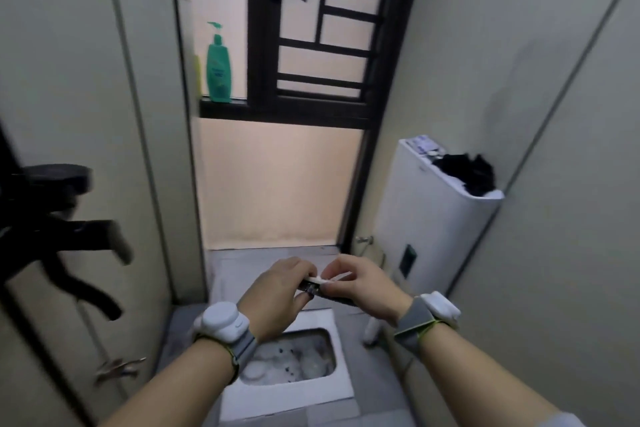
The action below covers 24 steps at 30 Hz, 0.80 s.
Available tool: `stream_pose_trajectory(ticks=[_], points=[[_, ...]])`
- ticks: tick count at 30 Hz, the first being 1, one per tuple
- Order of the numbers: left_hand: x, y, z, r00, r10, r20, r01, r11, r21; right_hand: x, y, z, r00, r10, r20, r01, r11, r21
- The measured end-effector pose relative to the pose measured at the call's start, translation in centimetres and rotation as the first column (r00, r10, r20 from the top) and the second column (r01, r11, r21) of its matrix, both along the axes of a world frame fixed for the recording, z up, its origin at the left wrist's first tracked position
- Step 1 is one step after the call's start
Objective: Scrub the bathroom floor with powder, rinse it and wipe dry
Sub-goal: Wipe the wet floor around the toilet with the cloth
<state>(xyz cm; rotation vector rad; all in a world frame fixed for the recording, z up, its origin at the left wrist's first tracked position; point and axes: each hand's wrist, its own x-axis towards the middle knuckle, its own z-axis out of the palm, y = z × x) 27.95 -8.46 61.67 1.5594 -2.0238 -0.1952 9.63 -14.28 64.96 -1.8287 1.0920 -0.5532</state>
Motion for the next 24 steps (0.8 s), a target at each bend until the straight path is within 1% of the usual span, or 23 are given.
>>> stream_pose_trajectory(ticks=[1,3,5,7,9,11,13,16,18,19,21,24], points=[[-2.0,-1.0,0.3,0.999,-0.036,-0.012,0.035,0.999,-0.011,-2.2,-0.5,0.2,0.999,-0.028,-0.022,0.027,0.999,-0.020],[-4.0,-2.3,0.7,0.997,-0.057,-0.046,0.057,0.998,-0.015,-4.5,-1.3,0.6,0.997,-0.056,-0.056,0.054,0.998,-0.044],[-8.3,-5.5,2.1,0.993,-0.074,-0.096,0.076,0.997,0.015,-9.3,-3.5,1.3,0.988,-0.146,-0.050,0.142,0.986,-0.083],[-12.0,-9.0,3.7,0.993,-0.054,-0.108,0.062,0.995,0.075,-13.8,-6.2,1.9,0.973,-0.221,-0.064,0.212,0.970,-0.121],[-13.7,-11.7,5.3,0.995,-0.013,-0.096,0.024,0.993,0.113,-16.2,-7.9,2.4,0.951,-0.296,-0.091,0.276,0.943,-0.184],[-16.7,-15.1,7.1,0.992,0.017,-0.123,-0.001,0.991,0.136,-19.6,-10.5,2.6,0.927,-0.371,-0.061,0.347,0.908,-0.236],[-20.2,-19.1,9.1,0.993,0.011,-0.118,0.002,0.994,0.109,-22.6,-13.3,2.9,0.898,-0.441,0.002,0.429,0.872,-0.235],[-25.2,-25.3,11.9,0.999,-0.003,-0.041,0.003,1.000,0.010,-25.7,-16.2,3.0,0.867,-0.495,0.060,0.494,0.835,-0.242],[-28.6,-29.3,13.1,0.999,-0.029,0.037,0.031,0.998,-0.053,-27.4,-17.7,2.7,0.851,-0.520,0.065,0.519,0.818,-0.248],[-30.3,-31.0,13.4,0.995,-0.024,0.097,0.029,0.998,-0.050,-28.1,-18.2,2.6,0.846,-0.530,0.055,0.526,0.813,-0.251],[-32.5,-33.6,13.2,0.973,-0.007,0.231,0.004,1.000,0.015,-29.1,-18.9,2.2,0.845,-0.532,0.054,0.526,0.811,-0.255],[-34.3,-36.6,11.3,0.952,0.029,0.305,-0.062,0.993,0.100,-30.6,-19.4,1.7,0.852,-0.520,0.053,0.516,0.820,-0.250]])
